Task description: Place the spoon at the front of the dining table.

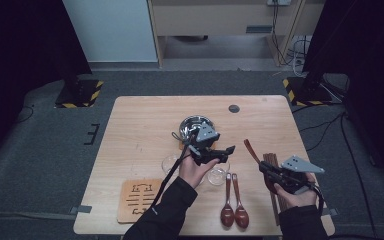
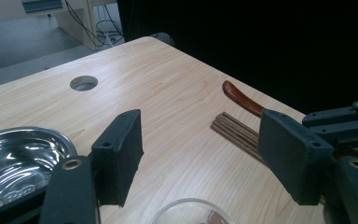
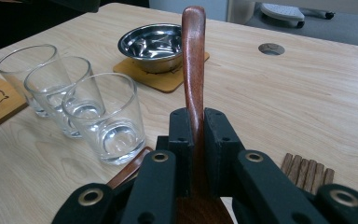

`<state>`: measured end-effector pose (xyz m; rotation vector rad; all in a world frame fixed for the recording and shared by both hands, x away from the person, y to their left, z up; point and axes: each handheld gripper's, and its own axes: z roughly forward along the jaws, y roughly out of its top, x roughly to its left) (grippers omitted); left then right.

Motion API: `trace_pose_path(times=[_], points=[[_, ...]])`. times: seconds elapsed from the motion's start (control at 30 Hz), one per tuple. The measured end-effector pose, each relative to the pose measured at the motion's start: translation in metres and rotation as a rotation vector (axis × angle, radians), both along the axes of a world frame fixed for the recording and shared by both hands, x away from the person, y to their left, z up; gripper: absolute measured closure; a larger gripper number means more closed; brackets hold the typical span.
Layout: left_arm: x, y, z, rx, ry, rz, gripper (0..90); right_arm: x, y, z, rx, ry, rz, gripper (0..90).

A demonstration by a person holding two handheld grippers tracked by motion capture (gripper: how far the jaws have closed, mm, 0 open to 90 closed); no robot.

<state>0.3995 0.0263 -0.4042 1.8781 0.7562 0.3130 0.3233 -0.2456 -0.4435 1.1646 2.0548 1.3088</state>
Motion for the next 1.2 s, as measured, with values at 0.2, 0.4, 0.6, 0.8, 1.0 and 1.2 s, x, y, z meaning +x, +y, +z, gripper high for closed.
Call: trace_pose_path(times=[0.2,0.4,0.6,0.8,1.0,1.2], points=[[0.002,-0.008,-0.002,-0.008,0.008,-0.014,32.9,0.0,-0.001,-0.001,-0.002,0.004,0.0,81.9],[0.005,-0.014,-0.006,-0.008,0.026,-0.017,34.1,0.0,-0.001,-0.002,-0.007,0.003,-0.001,81.9],[0.006,-0.018,-0.007,-0.016,0.035,-0.023,35.5,0.0,0.0,-0.001,-0.004,-0.001,0.0,81.9],[0.005,-0.024,-0.006,-0.032,0.044,-0.033,37.8,-0.001,0.0,0.0,0.001,-0.004,0.006,81.9],[0.004,-0.03,-0.007,-0.051,0.043,-0.043,39.2,-0.001,0.001,0.001,0.003,-0.01,0.01,81.9],[0.005,-0.036,-0.009,-0.05,0.053,-0.037,40.8,-0.002,0.001,0.002,0.009,-0.013,0.011,81.9]])
